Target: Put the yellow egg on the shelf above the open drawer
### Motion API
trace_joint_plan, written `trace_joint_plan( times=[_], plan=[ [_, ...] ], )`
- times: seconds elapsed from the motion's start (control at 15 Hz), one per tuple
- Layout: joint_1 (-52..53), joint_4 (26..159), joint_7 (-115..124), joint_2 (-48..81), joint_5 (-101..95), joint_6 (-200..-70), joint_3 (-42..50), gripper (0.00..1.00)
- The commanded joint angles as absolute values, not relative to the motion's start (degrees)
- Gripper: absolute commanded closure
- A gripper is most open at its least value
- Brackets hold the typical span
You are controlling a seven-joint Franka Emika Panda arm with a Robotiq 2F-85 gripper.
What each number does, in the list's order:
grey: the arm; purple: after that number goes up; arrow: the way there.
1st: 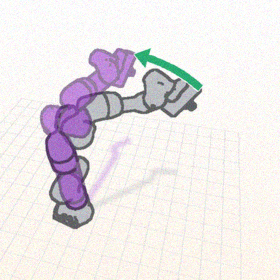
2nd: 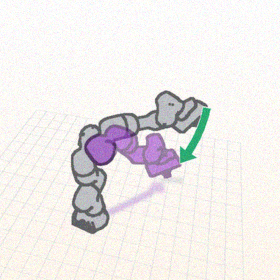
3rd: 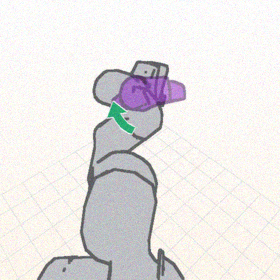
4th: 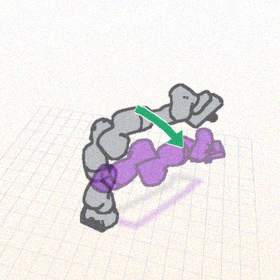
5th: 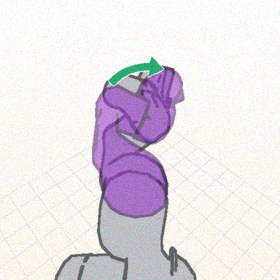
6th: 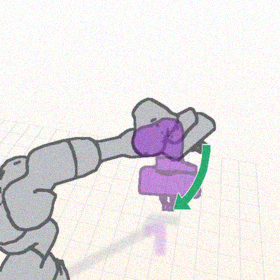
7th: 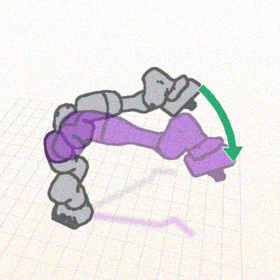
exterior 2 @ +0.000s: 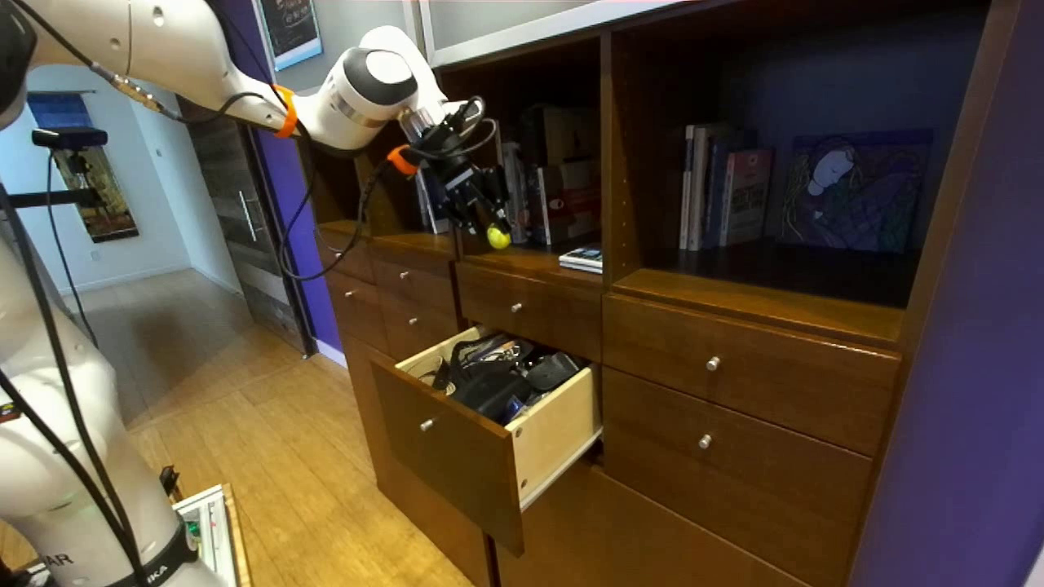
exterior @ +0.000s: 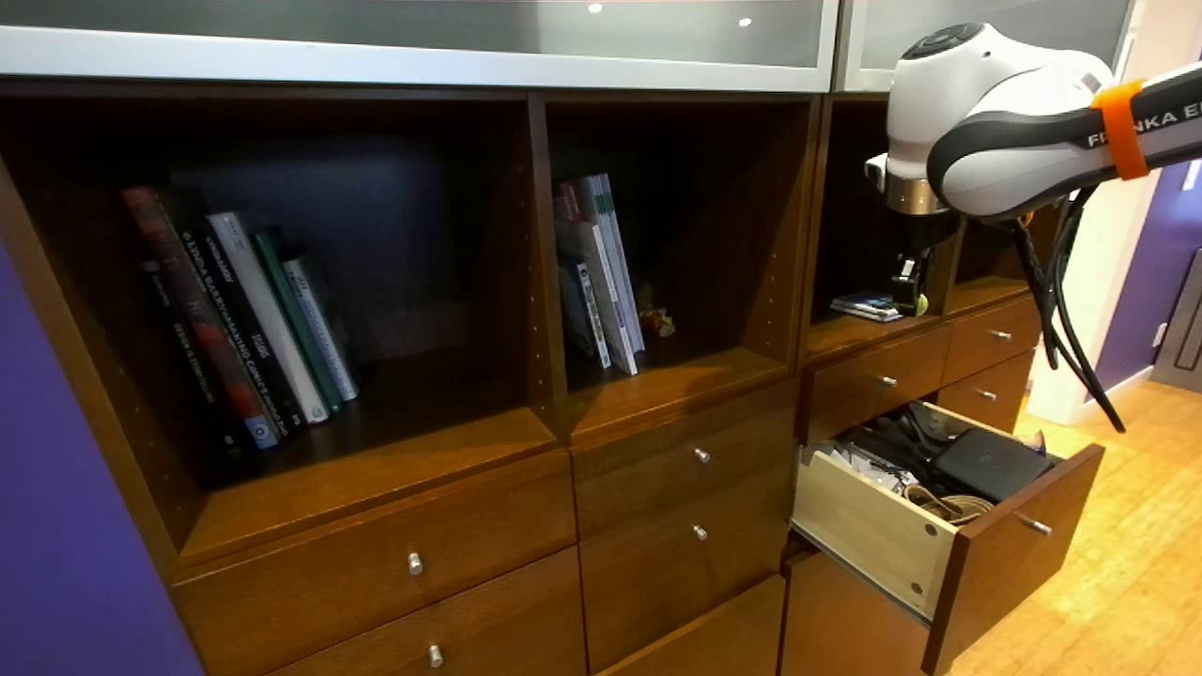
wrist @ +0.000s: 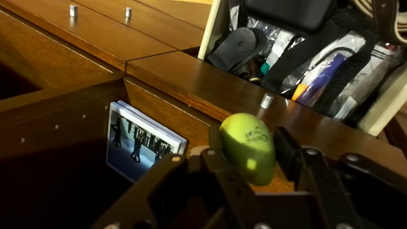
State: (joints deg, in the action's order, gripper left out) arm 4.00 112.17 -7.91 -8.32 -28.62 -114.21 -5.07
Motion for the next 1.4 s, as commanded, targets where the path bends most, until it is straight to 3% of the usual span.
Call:
trace_joint_plan(
  times=[0.0, 0.73, 1.27, 1.33],
  plan=[
    [3.93, 112.03, -7.94, -8.29, -28.58, -114.09, -5.17, 0.81],
    [2.40, 110.92, -7.92, -0.38, -42.27, -134.04, -3.28, 0.81],
    [2.16, 110.63, -10.45, 2.85, -40.77, -139.16, -2.09, 0.81],
    [2.18, 110.54, -10.73, 3.02, -40.49, -139.18, -2.06, 0.76]
  ],
)
